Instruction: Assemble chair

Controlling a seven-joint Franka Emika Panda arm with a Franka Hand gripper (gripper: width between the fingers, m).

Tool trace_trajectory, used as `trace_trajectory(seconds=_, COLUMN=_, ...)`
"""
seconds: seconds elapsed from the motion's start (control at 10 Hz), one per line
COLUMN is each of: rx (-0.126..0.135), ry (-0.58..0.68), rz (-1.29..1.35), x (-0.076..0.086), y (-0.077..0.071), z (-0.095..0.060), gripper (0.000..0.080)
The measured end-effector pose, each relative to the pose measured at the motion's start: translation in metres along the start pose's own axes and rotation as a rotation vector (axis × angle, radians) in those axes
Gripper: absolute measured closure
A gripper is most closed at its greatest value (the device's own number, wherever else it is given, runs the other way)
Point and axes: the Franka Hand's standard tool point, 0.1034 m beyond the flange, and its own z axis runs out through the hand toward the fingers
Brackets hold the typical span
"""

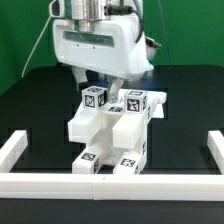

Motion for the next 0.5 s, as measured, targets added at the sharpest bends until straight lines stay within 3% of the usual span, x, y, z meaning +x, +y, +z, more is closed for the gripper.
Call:
trace_trajectory(seconds=0.3, rx=0.0, ry=-0.001, rz=0.003, x=0.0011, y=0.0022, z=0.0006, gripper=0.0173)
trace_trajectory(seconds=0.4, rx=0.0, ry=-0.001, rz=0.005, x=0.0013, y=0.0025, z=0.0006, gripper=0.0372)
trace_trajectory(seconds=0.5, rx=-0.001, ry=-0.002, rz=0.044, x=0.0009, y=0.0024, z=0.0007, gripper=0.0372)
